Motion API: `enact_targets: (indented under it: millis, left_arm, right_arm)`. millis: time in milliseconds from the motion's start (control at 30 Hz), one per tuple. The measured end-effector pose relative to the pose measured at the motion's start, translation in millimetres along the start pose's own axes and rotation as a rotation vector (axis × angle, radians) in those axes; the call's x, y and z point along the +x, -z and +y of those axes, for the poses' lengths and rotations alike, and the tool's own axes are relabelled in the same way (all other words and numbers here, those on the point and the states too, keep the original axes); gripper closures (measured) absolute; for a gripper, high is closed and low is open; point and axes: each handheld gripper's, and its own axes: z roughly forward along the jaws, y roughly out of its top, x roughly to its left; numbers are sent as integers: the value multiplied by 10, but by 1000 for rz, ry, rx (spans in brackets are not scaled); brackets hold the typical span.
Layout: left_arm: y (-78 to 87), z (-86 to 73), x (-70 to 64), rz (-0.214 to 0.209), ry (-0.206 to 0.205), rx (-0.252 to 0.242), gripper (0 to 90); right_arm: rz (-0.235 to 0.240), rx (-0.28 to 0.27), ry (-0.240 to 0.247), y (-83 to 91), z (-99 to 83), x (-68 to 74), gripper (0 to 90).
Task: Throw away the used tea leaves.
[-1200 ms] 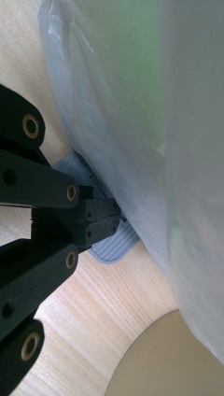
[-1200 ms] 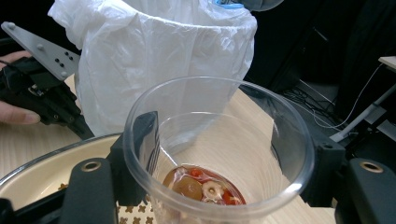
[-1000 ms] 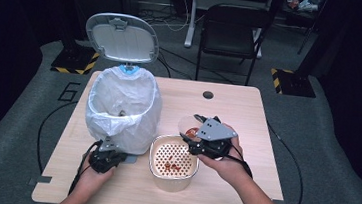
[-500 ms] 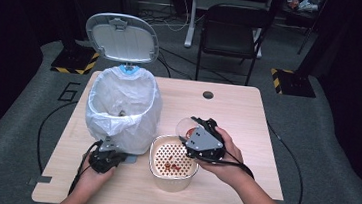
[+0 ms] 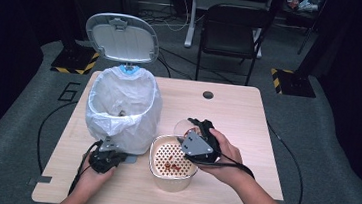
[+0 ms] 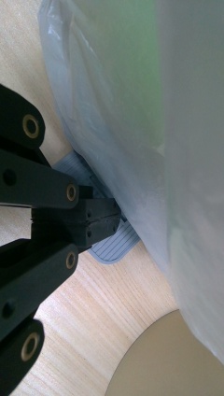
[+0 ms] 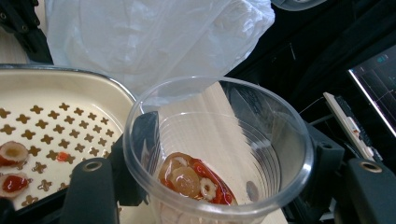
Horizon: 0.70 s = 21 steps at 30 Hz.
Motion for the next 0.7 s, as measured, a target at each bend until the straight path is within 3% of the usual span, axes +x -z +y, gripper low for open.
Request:
enact_targets:
  millis: [500,700]
  left_arm:
    - [-4,-2,0,-3,2,-5,900]
    - [0,0,-1,0,0,0,900]
  right_arm:
    - [-22,44,131,-33,19,142,329]
    - [-38,58,217,-37,51,199,329]
